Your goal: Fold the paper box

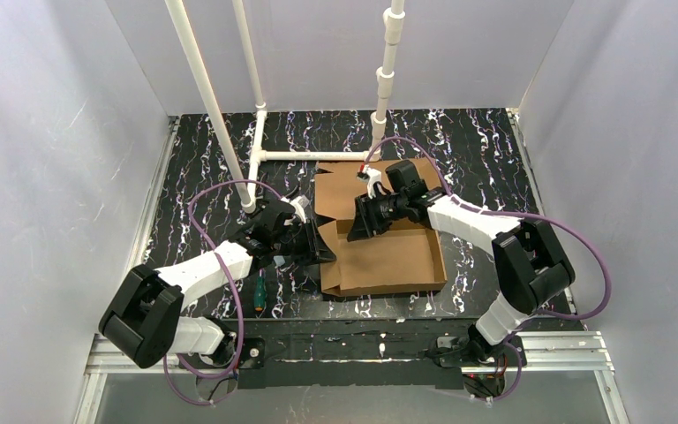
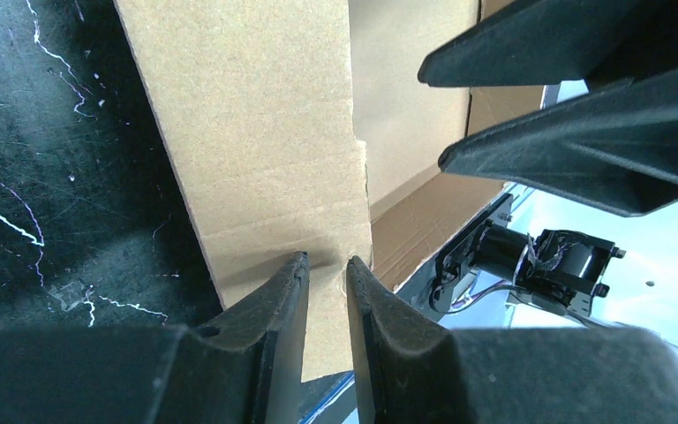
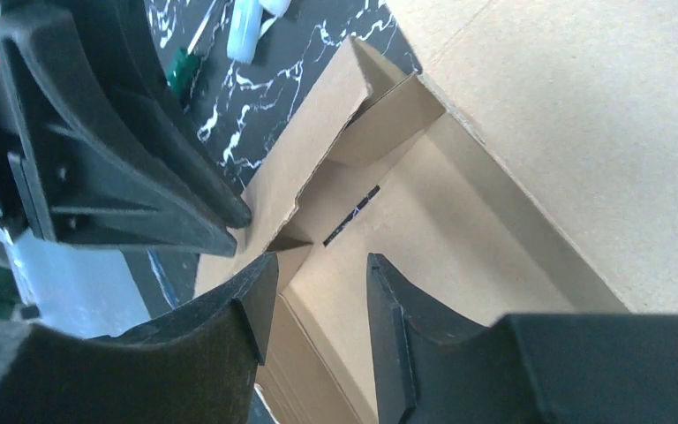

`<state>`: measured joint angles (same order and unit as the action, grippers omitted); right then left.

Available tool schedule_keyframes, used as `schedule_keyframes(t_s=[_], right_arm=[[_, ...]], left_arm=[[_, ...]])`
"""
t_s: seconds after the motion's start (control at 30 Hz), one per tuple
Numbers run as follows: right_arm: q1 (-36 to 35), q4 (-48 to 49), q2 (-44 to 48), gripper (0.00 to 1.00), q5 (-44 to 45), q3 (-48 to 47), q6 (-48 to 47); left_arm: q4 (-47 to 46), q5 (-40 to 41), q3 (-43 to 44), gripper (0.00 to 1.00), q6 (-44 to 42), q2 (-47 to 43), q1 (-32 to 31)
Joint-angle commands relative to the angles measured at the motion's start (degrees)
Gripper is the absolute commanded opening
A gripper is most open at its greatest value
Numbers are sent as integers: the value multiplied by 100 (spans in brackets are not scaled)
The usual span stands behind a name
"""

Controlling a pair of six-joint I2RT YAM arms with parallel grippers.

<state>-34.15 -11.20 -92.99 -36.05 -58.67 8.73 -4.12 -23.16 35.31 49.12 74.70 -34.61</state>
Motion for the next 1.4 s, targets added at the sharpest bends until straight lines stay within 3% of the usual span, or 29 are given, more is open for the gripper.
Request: schedule_keyframes(t_s=[0.0,0.53,0.7,0.83,0.93,1.13,1.37], right_arm=[[-30,1066,7,50,223,162,1555],[-241,1696,-683,46,-376,203,1901],[-242,1922,-840,26,-636,276,2061],[-219,1963,-792,3,-661,349,2047],[-81,2000,-657,1,-591,514,2041],[113,2257,-495,1,-634,832,2102],[226,2468,-386,1,-1012,863,2284]], left_arm=[[34,-101,193,21,3,-9,25],[-23,-136,213,22,61,21,-2],[-27,-123,215,22,93,-19,-19],[-9,-81,177,25,108,-175,-20],[294,102,177,37,4,-451,-19],[1265,770,-28,74,-389,-1303,11],[122,256,-593,88,131,-1016,12]])
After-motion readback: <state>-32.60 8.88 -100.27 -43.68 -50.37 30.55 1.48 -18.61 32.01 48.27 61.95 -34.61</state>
